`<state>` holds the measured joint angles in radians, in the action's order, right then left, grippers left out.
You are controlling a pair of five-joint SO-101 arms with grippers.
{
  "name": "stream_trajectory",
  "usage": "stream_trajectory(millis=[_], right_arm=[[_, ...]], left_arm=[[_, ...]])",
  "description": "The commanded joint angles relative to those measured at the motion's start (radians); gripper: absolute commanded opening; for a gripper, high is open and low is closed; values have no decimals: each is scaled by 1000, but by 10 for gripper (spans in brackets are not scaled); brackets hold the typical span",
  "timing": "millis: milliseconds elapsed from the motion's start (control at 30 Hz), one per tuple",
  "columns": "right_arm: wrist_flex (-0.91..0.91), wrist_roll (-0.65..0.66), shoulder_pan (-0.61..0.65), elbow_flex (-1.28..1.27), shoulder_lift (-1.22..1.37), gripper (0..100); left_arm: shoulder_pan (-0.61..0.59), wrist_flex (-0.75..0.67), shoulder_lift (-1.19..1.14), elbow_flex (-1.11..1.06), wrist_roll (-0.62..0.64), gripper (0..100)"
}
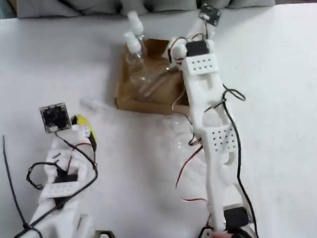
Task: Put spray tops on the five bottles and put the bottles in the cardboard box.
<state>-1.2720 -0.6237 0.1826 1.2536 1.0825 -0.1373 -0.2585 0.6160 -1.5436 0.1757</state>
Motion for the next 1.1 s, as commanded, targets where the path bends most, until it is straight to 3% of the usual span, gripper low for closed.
stream_trajectory(millis=[0, 333, 567, 867, 1067], right_arm=[[2, -17, 15, 52, -8, 131], [-10, -15, 15, 63, 13, 131], [-156, 3, 13, 63, -130, 131], [-380, 339, -2, 63, -263, 127], [-441, 374, -65, 61, -269, 126]], left_arm=[[13, -31, 36, 6, 6, 28], [13, -31, 36, 6, 6, 28], [15, -31, 36, 9, 6, 28], [15, -31, 36, 11, 6, 28], [13, -31, 36, 11, 6, 28]])
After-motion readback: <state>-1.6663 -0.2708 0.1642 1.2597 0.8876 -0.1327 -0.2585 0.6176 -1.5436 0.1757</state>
